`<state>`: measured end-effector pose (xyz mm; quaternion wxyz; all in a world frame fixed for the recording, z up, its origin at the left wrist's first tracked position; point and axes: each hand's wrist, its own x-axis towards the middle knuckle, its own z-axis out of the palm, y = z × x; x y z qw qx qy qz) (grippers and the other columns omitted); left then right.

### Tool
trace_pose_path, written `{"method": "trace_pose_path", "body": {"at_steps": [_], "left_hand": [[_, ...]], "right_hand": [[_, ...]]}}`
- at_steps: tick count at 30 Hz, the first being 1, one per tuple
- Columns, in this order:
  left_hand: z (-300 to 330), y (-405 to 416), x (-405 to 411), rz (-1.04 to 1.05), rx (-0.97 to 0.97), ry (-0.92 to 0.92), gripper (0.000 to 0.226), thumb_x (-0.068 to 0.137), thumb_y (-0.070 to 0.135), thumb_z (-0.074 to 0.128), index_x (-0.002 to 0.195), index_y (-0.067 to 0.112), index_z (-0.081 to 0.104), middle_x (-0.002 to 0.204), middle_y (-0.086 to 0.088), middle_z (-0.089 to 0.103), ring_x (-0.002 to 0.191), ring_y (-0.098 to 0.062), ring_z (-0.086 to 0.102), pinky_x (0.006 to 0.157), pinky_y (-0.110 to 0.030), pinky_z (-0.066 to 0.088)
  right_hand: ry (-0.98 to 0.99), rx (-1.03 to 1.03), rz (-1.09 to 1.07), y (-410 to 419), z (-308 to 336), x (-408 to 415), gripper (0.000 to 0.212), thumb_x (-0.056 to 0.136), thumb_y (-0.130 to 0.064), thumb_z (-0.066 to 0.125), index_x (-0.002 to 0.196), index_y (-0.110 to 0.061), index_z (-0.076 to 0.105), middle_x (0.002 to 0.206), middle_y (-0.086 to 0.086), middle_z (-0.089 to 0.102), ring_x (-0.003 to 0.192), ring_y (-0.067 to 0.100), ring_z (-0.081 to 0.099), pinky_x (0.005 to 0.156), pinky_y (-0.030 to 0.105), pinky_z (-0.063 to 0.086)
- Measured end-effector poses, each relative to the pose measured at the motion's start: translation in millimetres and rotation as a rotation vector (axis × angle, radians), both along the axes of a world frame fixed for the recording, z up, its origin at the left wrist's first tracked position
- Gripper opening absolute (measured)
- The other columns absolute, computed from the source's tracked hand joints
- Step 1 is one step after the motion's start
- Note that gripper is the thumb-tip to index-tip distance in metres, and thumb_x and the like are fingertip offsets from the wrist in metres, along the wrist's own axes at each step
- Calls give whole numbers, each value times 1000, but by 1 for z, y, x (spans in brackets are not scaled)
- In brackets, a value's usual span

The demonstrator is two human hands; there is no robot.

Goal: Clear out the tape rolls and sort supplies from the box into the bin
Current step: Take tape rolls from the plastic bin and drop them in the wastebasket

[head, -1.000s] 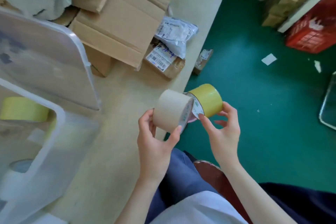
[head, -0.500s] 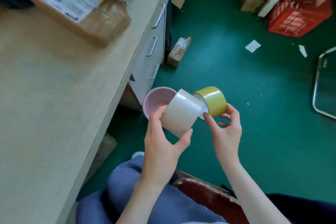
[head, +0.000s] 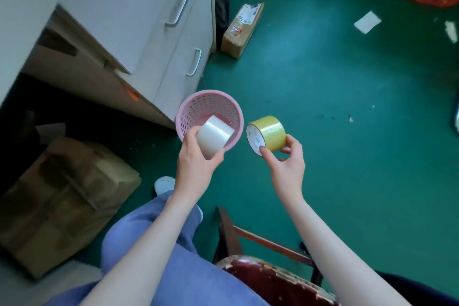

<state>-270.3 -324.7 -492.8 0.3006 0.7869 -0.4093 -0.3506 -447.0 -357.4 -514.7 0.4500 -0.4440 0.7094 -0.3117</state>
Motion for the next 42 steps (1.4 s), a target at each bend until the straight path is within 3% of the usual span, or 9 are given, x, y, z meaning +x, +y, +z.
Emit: {"method": "trace_pose_path", "body": {"at_steps": [4,11,16,20,22,26,32,37,42], "left_hand": [[-43,-23,16,104,148,6,62,77,22,75,126,7,41,123,-11,49,106,-29,52,88,-42,48],[-97,-67,29,320,406,192,69,73,27,78,130,9,42,127,-12,54,113,-30,54,95,-41,47],[-113,-72,34,301,450,372,32,85,4,62,117,8,57,117,-11,62,98,-23,57,82,-30,48],[-114,-77,41,233,518,510,36,92,11,54,128,11,55,120,-3,55,113,-21,51,100,-38,44],[-114,-78,45,239,513,540,35,92,11,54,127,12,55,115,-4,59,108,-18,55,91,-31,46],[-106,-80,50,297,483,555,26,95,10,48,120,11,56,113,-6,63,99,-16,59,81,-27,44],[-88,-74,58,496,301,604,22,95,5,42,94,12,63,79,-1,59,71,-12,59,75,-25,46],[-67,-66,69,552,204,614,21,95,6,45,91,14,64,76,0,60,70,-11,59,71,-23,47],[-52,-59,79,591,171,588,22,95,7,45,88,15,64,73,2,60,72,-11,59,70,-21,46]], "right_hand": [[-31,123,-51,-9,-28,8,52,78,-28,76,123,-18,52,118,-4,57,107,14,54,85,23,38],[-54,238,-74,-26,-57,22,48,78,-28,77,118,-17,54,111,-3,61,99,16,59,80,24,42],[-92,282,-108,-31,-65,29,44,78,-28,77,114,-17,55,104,-6,60,94,13,57,74,21,40],[-161,361,-178,-34,-74,35,43,78,-31,76,113,-17,55,108,-2,61,98,17,58,86,35,48],[-173,389,-198,-36,-79,37,44,77,-32,76,114,-18,54,109,-1,61,99,19,58,92,43,48],[-152,380,-209,-40,-85,41,45,77,-31,77,113,-17,54,110,3,62,97,20,58,92,41,48],[-254,460,-207,-49,-95,62,49,77,-34,76,116,-19,48,96,-9,58,99,17,60,93,39,49],[-294,539,-128,-66,-111,88,67,60,-51,77,112,-14,55,101,1,65,89,19,62,79,38,49],[-277,553,-20,-81,-124,90,33,80,-6,68,113,-7,61,91,7,67,66,18,63,73,33,49]]}}
